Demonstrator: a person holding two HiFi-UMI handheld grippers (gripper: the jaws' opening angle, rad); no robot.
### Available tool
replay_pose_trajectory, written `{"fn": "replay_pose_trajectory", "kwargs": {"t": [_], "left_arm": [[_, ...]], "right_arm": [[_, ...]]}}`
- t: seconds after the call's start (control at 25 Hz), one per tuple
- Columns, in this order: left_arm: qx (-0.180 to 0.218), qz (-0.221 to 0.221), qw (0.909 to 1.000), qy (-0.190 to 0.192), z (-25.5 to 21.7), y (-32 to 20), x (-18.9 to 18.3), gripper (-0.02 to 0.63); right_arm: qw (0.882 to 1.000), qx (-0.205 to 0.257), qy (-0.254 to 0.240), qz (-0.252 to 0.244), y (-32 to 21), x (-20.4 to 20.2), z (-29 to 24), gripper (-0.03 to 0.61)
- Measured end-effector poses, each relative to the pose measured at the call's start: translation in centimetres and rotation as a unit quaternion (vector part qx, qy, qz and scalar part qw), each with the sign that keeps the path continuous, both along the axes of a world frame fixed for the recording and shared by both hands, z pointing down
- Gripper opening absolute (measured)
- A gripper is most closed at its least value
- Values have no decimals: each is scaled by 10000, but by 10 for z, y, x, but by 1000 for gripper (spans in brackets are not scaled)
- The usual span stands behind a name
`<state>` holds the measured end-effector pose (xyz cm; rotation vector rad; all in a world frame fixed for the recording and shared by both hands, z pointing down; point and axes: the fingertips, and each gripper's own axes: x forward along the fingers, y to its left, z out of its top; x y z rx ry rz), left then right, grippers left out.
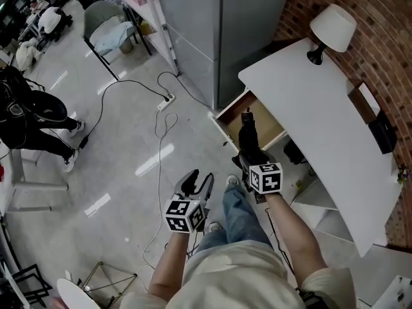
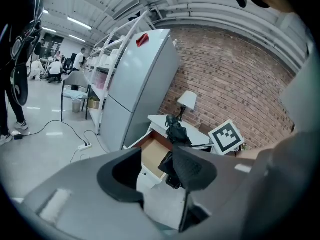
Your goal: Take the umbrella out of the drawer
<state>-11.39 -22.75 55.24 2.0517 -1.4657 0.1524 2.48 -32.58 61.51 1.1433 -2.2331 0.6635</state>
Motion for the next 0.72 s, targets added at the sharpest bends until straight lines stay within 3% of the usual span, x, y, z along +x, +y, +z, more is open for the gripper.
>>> {"fn": "replay_pose_trajectory", "kwargs": {"t": [0.48,0.72], "left_arm": [[414,103,9990,-101,-38,81,8,130],[595,157,9975,-351,-52,109,15,80]], "right_arm": [[9960,646,-617,-104,112,0,-98,247],[9931,802,-851,39,150,8,-125,247]]}}
